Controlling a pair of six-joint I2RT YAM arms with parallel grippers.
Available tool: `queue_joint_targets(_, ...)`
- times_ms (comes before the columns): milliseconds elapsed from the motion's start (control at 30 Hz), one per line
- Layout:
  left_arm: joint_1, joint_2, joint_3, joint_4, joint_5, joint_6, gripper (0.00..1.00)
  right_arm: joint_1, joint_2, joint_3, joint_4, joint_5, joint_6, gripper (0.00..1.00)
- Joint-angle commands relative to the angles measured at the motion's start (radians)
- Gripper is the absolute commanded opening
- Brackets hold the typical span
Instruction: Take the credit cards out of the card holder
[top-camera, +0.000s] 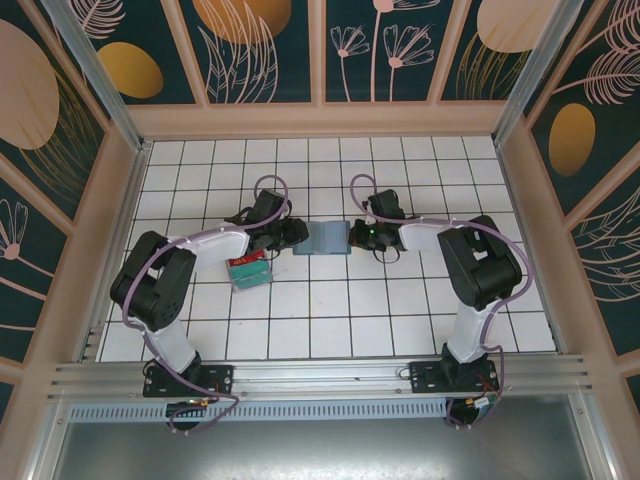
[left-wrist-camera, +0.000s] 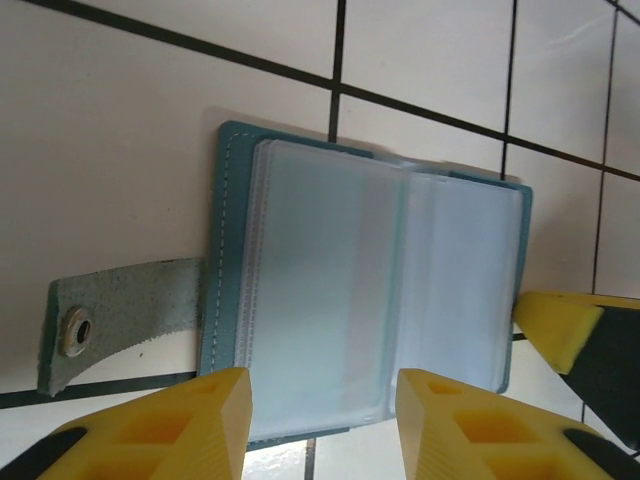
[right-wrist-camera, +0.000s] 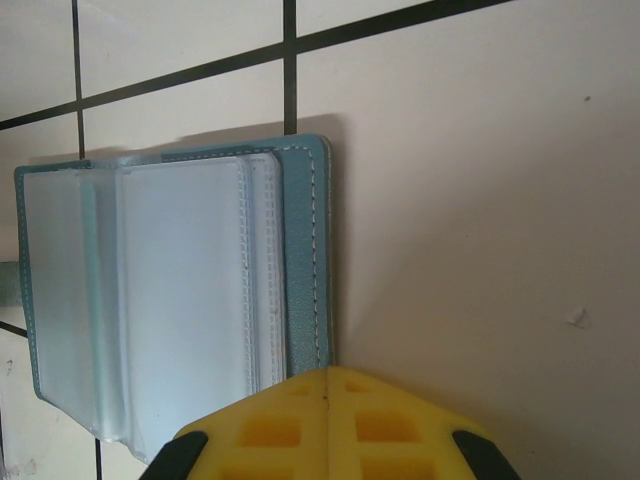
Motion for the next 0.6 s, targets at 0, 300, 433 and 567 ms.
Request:
queue_joint_targets(0, -0.002, 0.029, 0.03, 0.024, 0.004, -0.009, 0.43, 0.011, 0.018, -0.001, 0.004, -0.004, 0.006, 0.0)
queue_joint_targets(300, -0.002, 0.08, 0.045, 0.018, 0.019, 0.002, 0.42, 0.013, 0.016, -0.002, 0.005, -0.005, 0.008, 0.0)
queue_joint_targets(433, -0.004, 0.1, 0.048, 0.023, 0.038, 0.002, 0.42, 0.013, 0.019, -0.001, 0.004, -0.006, 0.008, 0.0)
queue_joint_targets(567, -0.005, 0.109, 0.049, 0.037, 0.056, 0.001, 0.42, 0.013, 0.021, 0.001, 0.004, -0.009, 0.008, 0.0)
